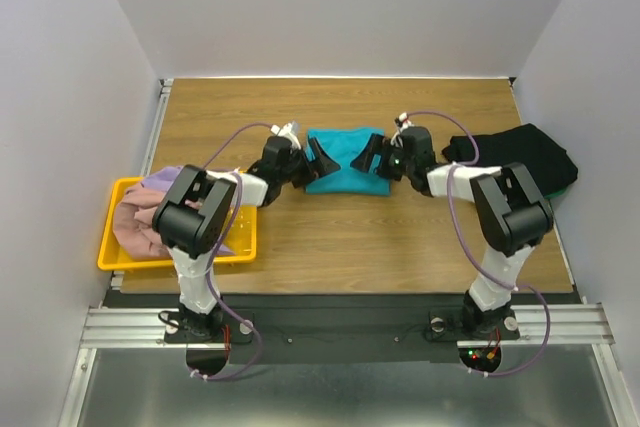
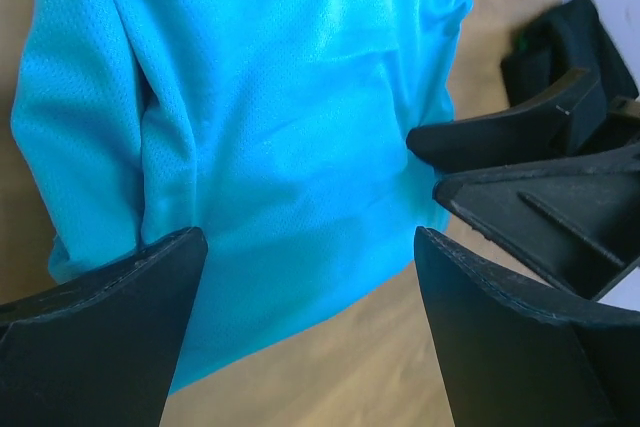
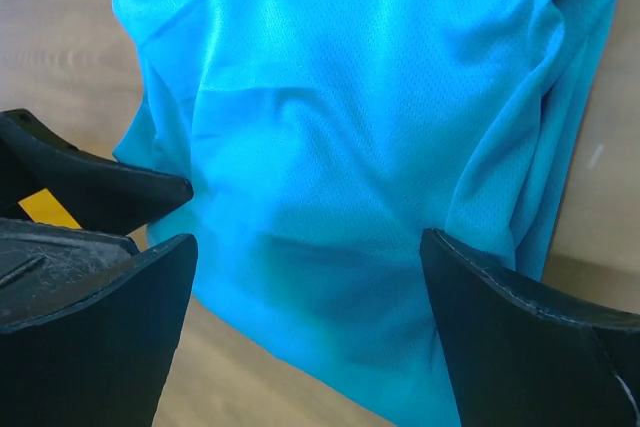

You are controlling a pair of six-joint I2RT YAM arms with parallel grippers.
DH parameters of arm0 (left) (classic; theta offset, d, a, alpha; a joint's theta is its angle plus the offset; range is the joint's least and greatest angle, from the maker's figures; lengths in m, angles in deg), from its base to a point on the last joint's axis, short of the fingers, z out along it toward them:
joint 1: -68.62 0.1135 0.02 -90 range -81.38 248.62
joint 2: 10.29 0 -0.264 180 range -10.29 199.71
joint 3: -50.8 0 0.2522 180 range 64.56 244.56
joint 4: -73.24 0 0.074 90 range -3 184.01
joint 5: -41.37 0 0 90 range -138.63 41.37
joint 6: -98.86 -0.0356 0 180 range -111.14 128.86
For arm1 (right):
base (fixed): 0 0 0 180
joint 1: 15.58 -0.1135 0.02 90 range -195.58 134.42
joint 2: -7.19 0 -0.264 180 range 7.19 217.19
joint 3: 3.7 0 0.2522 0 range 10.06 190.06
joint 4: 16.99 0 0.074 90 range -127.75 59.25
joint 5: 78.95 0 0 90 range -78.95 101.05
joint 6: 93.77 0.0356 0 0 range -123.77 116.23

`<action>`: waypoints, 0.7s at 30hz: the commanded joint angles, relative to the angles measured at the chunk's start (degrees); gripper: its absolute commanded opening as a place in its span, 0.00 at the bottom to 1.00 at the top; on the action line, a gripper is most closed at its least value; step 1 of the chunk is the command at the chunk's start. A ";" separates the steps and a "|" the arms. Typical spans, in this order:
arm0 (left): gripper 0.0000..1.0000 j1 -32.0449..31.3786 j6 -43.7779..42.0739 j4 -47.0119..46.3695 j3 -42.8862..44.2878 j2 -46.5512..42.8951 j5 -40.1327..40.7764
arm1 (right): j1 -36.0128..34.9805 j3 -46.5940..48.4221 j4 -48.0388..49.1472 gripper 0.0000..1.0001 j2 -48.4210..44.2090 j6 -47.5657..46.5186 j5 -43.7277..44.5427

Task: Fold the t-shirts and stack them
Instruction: Fold the tshirt

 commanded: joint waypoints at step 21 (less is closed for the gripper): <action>0.99 -16.34 0.71 17.58 -23.54 -44.36 22.59 | -8.68 -25.18 -21.77 1.00 -45.74 2.67 15.24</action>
